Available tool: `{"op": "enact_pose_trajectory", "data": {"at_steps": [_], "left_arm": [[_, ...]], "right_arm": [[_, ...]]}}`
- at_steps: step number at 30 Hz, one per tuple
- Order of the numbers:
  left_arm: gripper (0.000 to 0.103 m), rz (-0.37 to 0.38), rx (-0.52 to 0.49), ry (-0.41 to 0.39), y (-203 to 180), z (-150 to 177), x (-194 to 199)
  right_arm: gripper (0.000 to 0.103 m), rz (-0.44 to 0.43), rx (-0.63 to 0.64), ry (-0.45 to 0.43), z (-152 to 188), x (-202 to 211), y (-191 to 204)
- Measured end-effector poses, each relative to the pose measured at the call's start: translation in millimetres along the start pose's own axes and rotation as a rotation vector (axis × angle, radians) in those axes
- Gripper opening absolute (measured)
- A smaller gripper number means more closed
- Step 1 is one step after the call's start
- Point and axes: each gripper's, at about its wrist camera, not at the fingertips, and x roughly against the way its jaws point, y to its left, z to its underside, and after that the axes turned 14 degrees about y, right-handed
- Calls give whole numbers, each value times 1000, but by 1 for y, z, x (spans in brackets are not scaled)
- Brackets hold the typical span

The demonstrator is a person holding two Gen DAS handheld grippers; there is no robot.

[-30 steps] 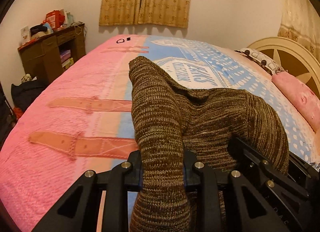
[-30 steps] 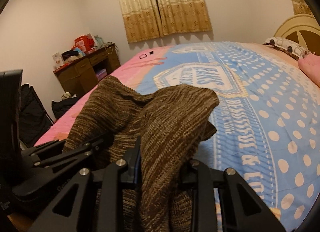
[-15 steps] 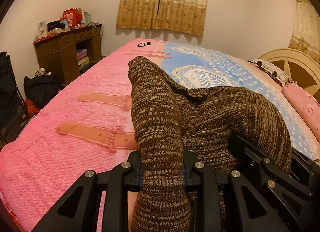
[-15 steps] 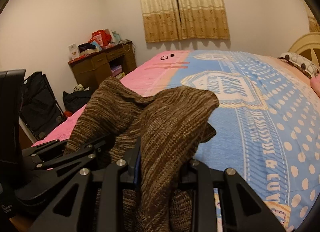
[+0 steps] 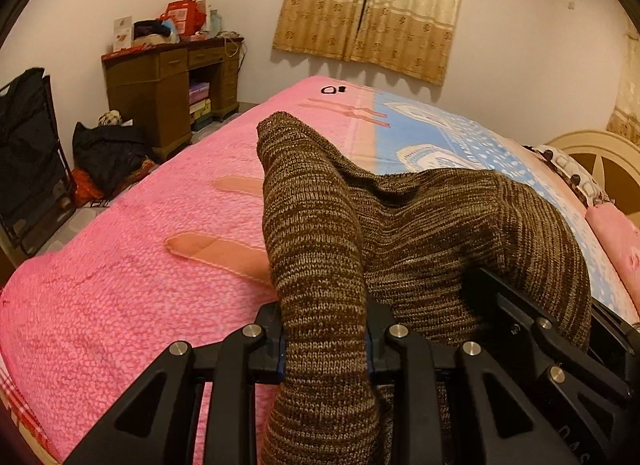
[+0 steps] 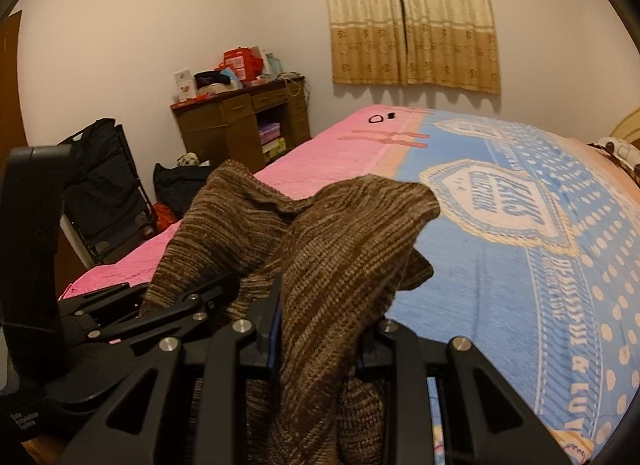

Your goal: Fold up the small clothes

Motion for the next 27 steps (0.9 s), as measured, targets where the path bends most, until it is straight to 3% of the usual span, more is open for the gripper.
{"op": "enact_pose_trajectory", "data": {"at_steps": [10,18,27], "left_arm": [[27,-20,76,16,33,-10,-10],[27,-72,124,-20,66,-40,-18],[27,-134,131,-63,92,-81,-60]], "right_arm": [[29,-38,80,35,-13,-29,22],[29,-100,121,20,-43,-57,41],[29,-79,170,-31,-81,-108,58]]}}
